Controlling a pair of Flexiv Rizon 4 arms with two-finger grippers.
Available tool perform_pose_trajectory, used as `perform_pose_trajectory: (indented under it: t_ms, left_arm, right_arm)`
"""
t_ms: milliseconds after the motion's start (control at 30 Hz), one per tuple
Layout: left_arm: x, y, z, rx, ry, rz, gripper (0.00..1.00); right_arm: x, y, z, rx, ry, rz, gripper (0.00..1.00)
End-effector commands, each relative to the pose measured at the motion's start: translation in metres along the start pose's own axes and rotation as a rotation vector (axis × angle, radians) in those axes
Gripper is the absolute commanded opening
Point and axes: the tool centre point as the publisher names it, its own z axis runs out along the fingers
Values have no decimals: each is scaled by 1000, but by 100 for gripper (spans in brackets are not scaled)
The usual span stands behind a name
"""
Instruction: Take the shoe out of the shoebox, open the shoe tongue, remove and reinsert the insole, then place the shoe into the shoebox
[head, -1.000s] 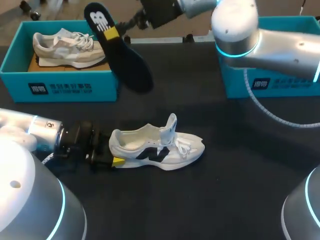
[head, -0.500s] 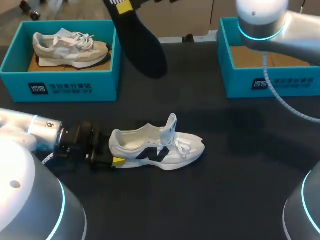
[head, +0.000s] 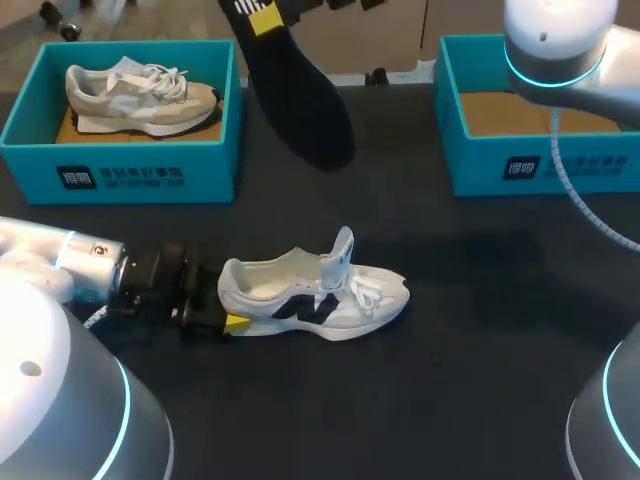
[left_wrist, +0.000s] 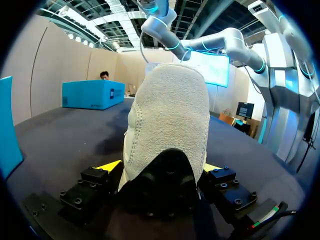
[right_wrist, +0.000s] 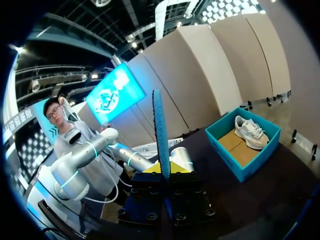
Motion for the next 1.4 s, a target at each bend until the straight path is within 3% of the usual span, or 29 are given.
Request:
perform_pose_trajectory:
  t_ms: [33, 500, 633, 967, 1400]
  left_arm:
    - [-2, 3, 1, -1, -1, -1, 0]
    - [-2, 3, 1, -1, -1, -1, 0]
    - [-2, 3, 1, -1, -1, -1, 0]
    - [-2, 3, 1, -1, -1, -1, 0]
    - [-2, 3, 1, -1, -1, -1, 0]
  right_arm:
    - [1, 2, 1, 7, -6, 2, 0]
    - [2, 0, -2, -12, 9, 18, 0]
    - [11, -11, -18, -78, 35, 69, 0]
    - [45, -26, -53, -149, 43, 166, 0]
    - [72, -33, -68, -247, 64, 186, 0]
